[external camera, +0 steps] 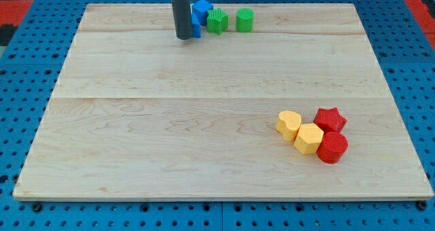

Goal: Move the blue triangle into the blue cube

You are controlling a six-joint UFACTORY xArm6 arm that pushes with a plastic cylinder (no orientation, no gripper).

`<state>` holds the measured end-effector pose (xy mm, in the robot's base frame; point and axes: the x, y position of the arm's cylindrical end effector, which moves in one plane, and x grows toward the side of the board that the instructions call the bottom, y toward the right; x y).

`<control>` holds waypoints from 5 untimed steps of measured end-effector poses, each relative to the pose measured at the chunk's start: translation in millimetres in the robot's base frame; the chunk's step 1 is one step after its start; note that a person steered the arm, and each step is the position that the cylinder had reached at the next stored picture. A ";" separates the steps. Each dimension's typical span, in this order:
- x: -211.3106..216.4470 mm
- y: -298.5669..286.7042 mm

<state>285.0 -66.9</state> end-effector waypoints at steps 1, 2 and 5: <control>0.0 0.0; -6.4 5.6; -13.3 -60.7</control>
<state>271.8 -127.6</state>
